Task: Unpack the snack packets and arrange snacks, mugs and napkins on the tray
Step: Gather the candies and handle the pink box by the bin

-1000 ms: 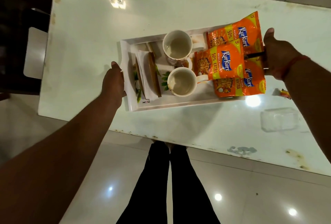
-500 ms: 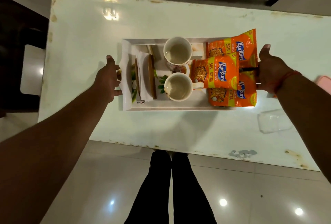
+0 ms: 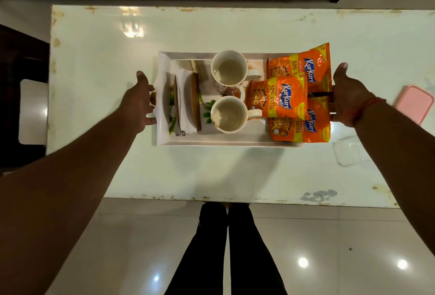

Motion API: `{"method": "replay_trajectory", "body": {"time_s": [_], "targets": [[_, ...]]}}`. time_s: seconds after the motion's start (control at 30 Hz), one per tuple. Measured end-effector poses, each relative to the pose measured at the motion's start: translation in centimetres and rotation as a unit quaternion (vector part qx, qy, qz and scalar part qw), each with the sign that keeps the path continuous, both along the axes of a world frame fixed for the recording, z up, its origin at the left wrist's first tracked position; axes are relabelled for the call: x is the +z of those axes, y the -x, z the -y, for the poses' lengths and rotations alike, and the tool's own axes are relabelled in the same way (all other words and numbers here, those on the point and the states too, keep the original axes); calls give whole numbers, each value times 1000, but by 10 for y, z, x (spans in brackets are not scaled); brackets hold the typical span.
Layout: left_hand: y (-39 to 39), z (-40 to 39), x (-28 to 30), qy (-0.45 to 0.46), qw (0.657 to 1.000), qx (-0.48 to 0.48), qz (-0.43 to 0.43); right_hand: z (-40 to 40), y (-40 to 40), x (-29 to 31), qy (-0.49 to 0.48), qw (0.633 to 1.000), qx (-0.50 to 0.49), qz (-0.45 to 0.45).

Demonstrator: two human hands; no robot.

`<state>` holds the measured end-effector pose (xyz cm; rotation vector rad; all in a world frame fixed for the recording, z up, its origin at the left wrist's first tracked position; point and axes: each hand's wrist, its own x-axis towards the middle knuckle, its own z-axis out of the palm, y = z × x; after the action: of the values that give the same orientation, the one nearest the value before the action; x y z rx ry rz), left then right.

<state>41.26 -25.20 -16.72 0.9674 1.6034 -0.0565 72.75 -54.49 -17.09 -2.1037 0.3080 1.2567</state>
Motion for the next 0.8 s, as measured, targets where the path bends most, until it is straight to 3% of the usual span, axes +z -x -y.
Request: {"method": "replay_trajectory", "body": {"time_s": [0.33,0.4,0.43,0.47,0.53,0.63,0.73,0.8], "targets": [[1,3,-7,-26,1000,12,-6,1,6,-1,-9,999,13,29],[-1,3,-7,-56,998,-17,-34,1,8,0,7,998,38,45],[-1,1,-9,-101,990,-77,-61,-1,10,2,24,996,57,67],[-2,2,-9,-160,968,-164,-97,-4,15,5,37,991,76,106],[-5,9,-7,-285,893,-312,-156,-7,29,10,48,962,104,248],[-13,30,6,-427,822,-358,-115,-8,60,19,18,868,168,467],[-22,56,18,-477,728,-477,-118,-16,95,23,1,801,282,528],[-29,71,31,-474,697,-525,-120,-24,118,26,2,783,358,509]]}}
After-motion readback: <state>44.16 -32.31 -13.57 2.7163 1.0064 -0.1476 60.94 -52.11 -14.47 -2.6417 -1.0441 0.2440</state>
